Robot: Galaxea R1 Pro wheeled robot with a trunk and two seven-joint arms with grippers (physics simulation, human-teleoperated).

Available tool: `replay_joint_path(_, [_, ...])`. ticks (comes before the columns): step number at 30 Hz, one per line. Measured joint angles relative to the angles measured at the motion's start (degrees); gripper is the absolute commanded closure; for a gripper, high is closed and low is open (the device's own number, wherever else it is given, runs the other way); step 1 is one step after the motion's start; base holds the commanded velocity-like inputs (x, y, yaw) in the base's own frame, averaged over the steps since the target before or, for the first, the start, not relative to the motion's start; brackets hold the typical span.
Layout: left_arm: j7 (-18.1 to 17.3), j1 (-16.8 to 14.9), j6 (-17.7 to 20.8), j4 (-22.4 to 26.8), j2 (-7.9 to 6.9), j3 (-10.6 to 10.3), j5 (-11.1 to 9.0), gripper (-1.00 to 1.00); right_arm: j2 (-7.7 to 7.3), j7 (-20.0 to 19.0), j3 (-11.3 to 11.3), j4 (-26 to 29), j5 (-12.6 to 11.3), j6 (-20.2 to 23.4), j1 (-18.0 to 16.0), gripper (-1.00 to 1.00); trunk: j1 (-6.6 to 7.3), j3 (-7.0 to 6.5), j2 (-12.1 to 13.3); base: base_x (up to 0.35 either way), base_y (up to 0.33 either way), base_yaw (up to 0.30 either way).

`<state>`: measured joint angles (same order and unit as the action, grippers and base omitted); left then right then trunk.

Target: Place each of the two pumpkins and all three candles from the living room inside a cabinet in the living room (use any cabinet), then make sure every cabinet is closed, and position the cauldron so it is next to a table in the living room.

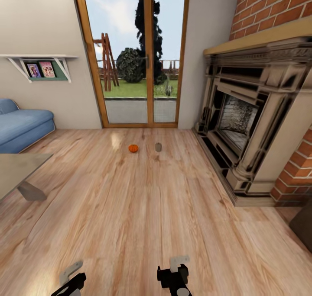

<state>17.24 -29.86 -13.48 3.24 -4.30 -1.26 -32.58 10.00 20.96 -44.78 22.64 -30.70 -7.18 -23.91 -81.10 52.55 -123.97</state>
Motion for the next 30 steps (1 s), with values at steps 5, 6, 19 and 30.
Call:
replay_joint_path(5, [0.0, 0.0, -0.02, 0.0, 0.0, 0.0, 0.0, -1.0, 0.0, 0.05, 0.0, 0.03, 0.0, 0.07, 0.0, -1.0, 0.0, 0.0, 0.0, 0.342, 0.0, 0.0])
replay_joint_path(6, [0.0, 0.0, 0.01, 0.0, -0.01, 0.0, 0.0, -1.0, 0.0, 0.07, -0.03, 0.03, 0.13, 0.14, 0.0, -1.0, 0.0, 0.0, 0.0, 0.342, 0.0, 0.0])
replay_joint_path(19, [0.0, 0.0, 0.0, 0.0, -0.01, 0.0, 0.03, -1.0, 0.0, 0.09, 0.0, 0.03, -0.04, 0.1, 0.0, -1.0, 0.0, 0.0, 0.0, 0.342, 0.0, 0.0])
replay_joint_path(30, [0.0, 0.0, -0.03, 0.0, 0.29, 0.0, 0.08, -1.0, 0.0, 0.09, 0.0, 0.03, -0.06, 0.11, 0.0, -1.0, 0.0, 0.0, 0.0, 0.341, 0.0, 0.0])
